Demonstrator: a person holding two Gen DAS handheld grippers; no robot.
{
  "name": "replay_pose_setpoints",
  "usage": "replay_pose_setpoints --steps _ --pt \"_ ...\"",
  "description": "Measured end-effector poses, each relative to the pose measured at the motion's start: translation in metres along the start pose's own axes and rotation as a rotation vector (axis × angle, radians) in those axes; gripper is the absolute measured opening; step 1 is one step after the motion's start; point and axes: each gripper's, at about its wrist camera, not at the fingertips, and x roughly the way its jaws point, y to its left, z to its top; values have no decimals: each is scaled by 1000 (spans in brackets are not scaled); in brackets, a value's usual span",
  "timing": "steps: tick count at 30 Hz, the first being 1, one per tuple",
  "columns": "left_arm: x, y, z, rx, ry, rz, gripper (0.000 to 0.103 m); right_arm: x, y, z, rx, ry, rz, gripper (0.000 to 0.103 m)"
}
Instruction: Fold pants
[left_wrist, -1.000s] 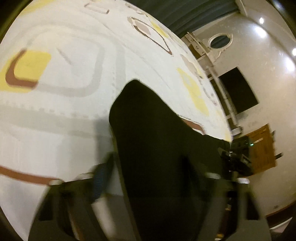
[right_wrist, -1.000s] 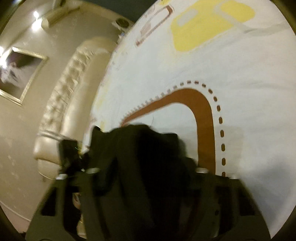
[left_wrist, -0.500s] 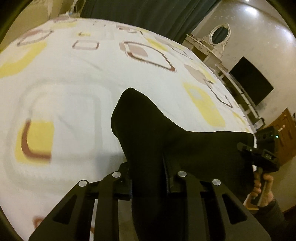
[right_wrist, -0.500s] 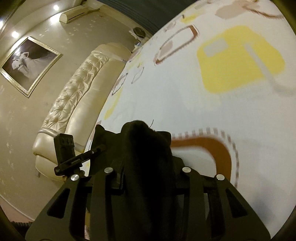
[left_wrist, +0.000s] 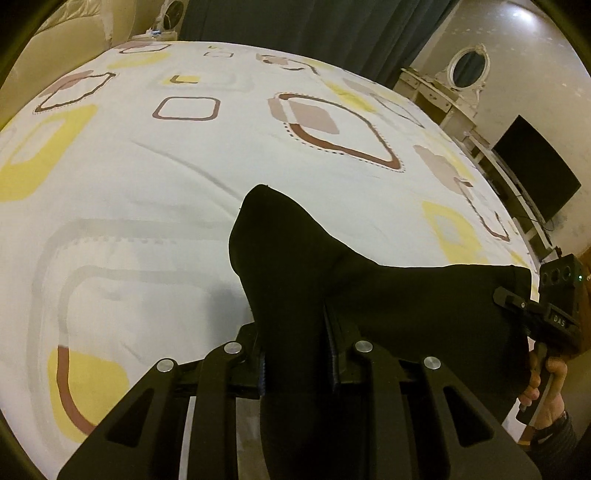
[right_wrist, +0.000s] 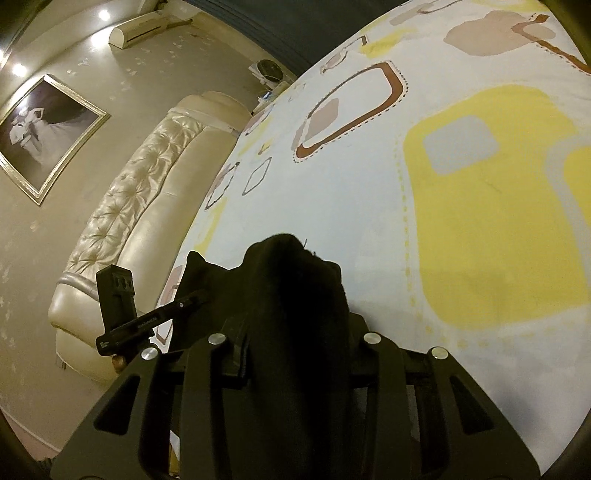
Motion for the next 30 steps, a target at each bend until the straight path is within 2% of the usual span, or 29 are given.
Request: replay_pose_setpoints --steps 12,17,30 --pt "17 10 0 -1 20 27 25 19 -32 5 94 44 0 33" --pt "22 11 -3 -3 25 40 26 25 -49 2 155 48 34 33" --pt "27 20 -8 -24 18 8 28 27 -52 -1 164 45 56 33"
